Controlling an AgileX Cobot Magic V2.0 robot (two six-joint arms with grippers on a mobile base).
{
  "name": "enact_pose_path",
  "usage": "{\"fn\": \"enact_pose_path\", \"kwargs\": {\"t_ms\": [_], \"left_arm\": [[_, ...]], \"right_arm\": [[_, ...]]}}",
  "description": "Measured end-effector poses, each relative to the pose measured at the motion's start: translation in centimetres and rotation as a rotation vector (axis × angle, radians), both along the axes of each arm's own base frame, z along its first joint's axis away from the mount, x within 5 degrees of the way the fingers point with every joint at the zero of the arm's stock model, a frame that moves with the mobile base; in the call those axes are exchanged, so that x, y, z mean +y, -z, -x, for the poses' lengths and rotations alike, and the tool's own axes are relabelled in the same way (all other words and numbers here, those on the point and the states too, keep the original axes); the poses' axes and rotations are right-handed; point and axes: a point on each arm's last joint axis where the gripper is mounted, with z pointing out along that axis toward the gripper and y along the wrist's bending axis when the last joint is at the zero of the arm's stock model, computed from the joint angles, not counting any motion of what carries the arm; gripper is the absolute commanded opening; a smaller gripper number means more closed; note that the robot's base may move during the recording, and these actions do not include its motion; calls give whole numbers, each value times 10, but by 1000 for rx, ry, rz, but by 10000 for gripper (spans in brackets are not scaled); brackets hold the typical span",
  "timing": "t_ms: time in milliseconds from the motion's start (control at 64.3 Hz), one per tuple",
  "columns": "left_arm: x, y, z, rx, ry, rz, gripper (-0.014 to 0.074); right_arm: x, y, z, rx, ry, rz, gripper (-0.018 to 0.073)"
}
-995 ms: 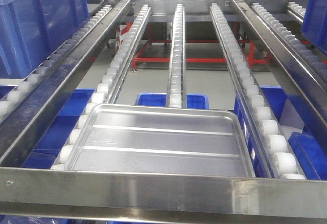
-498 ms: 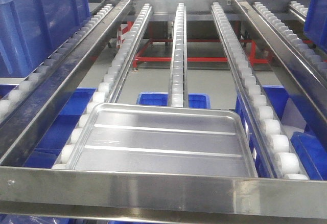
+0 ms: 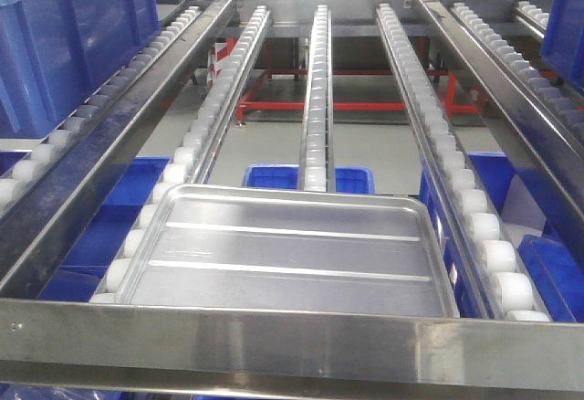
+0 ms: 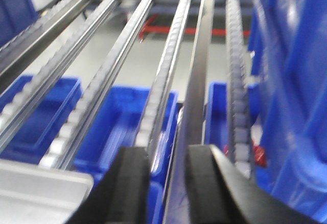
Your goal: Grab silver tray and stack on right shelf
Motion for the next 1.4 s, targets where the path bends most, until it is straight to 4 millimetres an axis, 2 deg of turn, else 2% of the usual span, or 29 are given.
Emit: {"fn": "enact_pose_path", "kwargs": {"t_ms": [187, 295, 420, 575, 746, 824, 917, 1073, 1399], "left_arm": [[-12, 7, -9, 46, 48, 30, 316], [-37, 14, -8, 83, 188, 16, 316], [-61, 24, -12, 167, 306, -12, 315], [-74, 34, -36, 310, 284, -48, 315], [-83, 33, -66, 425, 192, -139, 315], [-92, 37, -78, 472, 144, -197, 315], [-111, 48, -87, 511, 105, -255, 315], [-137, 75, -94, 549, 41, -307, 315], [-149, 109, -112, 570, -25, -333, 315]], "right_arm": [[8, 6, -9, 101, -72, -66, 398], [20, 2, -15, 232, -157, -151, 398], [34, -6, -30, 378, -242, -160, 398], [50, -5, -60, 538, -293, -136, 396], [71, 1, -96, 677, -333, -108, 396], [82, 10, -115, 745, -332, -113, 396], [90, 23, -135, 833, -302, -134, 396], [93, 49, -155, 948, -211, -124, 396], [95, 81, -175, 1018, -111, -104, 396]]}}
